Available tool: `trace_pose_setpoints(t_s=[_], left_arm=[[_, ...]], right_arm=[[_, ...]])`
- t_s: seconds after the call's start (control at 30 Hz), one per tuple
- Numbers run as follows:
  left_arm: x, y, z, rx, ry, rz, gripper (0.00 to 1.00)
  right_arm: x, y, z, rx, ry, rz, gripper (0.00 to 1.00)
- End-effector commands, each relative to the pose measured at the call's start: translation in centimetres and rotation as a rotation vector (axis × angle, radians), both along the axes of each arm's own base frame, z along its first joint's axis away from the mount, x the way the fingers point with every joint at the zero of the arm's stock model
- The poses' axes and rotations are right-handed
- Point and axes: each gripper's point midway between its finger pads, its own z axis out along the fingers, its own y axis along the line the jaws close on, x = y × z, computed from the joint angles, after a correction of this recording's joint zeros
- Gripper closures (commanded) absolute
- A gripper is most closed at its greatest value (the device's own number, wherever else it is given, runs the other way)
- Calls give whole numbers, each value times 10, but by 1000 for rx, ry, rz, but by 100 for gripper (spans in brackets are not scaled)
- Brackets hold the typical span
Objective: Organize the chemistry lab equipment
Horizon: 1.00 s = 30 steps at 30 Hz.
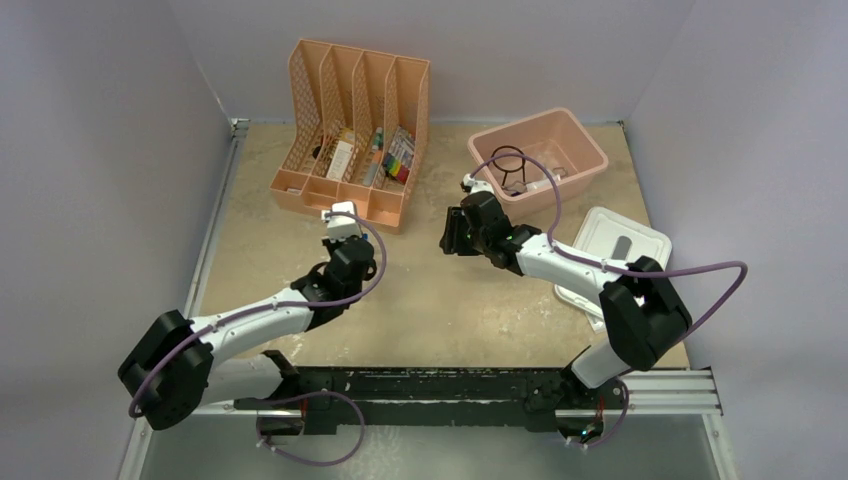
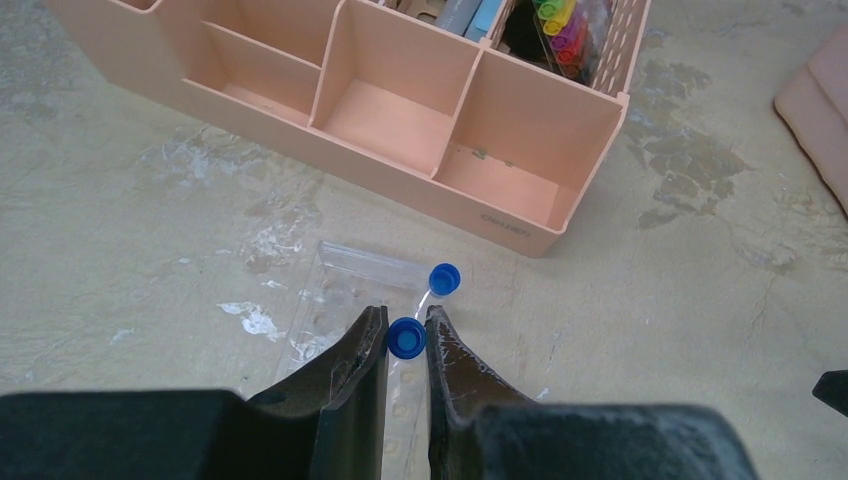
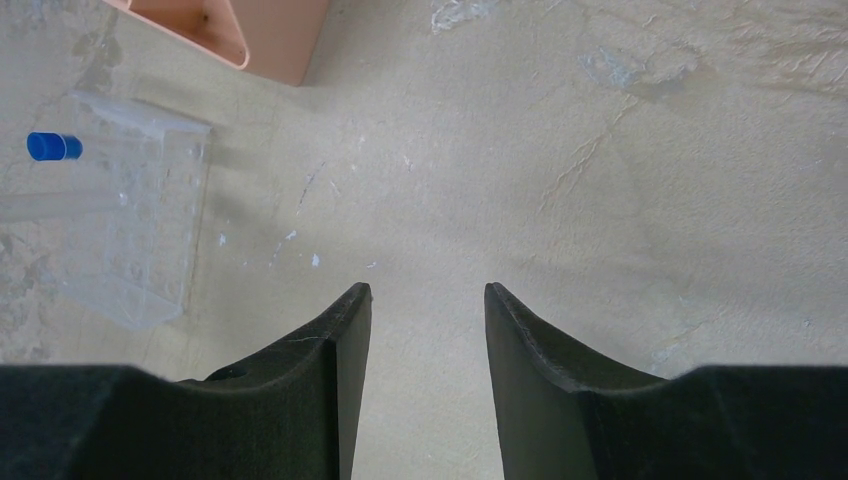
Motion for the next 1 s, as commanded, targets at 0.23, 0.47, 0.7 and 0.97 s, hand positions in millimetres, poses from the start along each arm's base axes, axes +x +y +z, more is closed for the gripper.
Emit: trace_pose_setpoints(t_s=[0.23,0.47,0.7,0.97], left_arm=[[8,-10,4,11,-56,-18,87],[8,-3,-7,66,-55,22,88],[7,-6,-14,65,-49,13,88],[7,-6,-24,69,-30,20,86]], right_arm=[[7,0,14,37,-3,-30,52],[5,-1,12,38,9,-38,53],[4,-4,11,37,14,-48,53],[2,-7,10,32,13,-55,53]])
